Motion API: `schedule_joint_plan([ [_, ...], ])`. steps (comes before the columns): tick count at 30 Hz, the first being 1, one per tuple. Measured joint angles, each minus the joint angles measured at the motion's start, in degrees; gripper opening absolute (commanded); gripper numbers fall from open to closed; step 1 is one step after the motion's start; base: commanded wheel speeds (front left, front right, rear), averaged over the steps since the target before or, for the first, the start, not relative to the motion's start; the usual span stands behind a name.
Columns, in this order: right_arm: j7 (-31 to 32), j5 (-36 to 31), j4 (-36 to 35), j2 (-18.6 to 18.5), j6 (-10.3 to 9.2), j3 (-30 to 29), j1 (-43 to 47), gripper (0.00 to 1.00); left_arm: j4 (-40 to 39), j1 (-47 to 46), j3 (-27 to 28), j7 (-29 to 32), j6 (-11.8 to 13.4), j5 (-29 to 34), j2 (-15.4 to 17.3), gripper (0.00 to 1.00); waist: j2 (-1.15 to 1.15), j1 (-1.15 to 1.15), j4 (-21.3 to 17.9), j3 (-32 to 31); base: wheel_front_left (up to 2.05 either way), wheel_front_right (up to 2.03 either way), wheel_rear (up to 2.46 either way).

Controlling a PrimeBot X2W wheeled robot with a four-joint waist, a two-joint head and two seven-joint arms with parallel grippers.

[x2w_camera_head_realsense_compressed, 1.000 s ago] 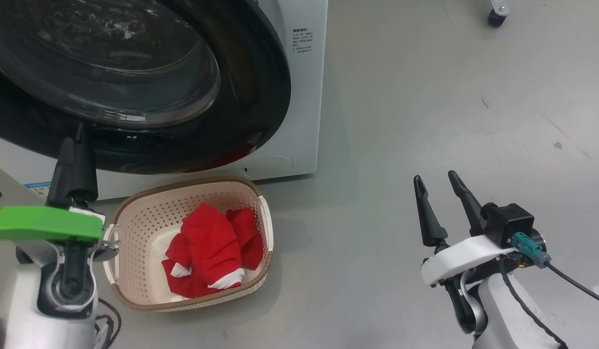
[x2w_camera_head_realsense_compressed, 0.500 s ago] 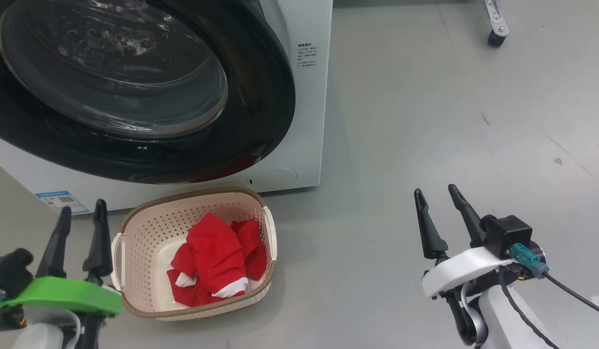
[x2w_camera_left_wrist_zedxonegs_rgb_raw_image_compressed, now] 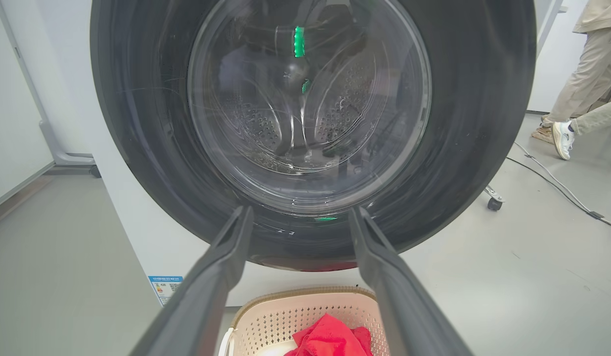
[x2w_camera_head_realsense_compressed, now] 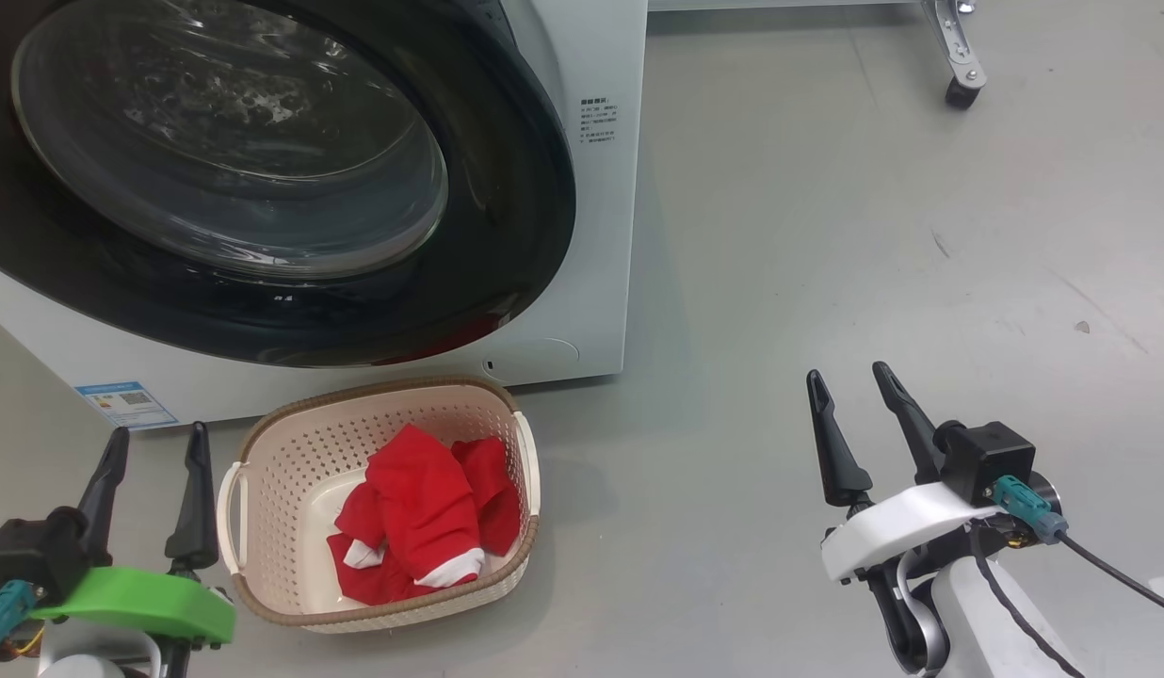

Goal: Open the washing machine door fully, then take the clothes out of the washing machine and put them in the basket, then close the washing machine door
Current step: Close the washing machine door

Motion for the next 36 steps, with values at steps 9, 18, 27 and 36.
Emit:
schedule_joint_plan([
  [9,0.0,0.0,-0.04,0.0,0.01,-0.12,1.04,1.0,-2.44,1.74,3.35,0.01,1.7,5.46,-3.1,1.0,0.0,0.0,0.08,-0.48,0.0,0.0,0.0],
  [18,0.0,0.0,-0.3,0.0,0.01,-0.12,1.07,1.0,-3.0,4.02,4.97,0.0,1.69,7.49,-5.69,1.0,0.0,0.0,-0.08,-0.53,0.0,0.0,0.0],
  [27,0.0,-0.58,-0.51,0.0,0.01,-0.11,1.08,1.0,-3.47,4.59,6.46,0.0,1.13,10.11,-7.43,1.0,0.0,0.0,-0.23,-0.45,0.0,0.0,0.0],
  [36,0.0,-1.01,-0.8,0.0,0.01,-0.13,1.09,1.0,-3.64,5.22,7.67,0.0,0.59,10.89,-8.25,1.0,0.0,0.0,-0.28,-0.22,0.0,0.0,0.0],
])
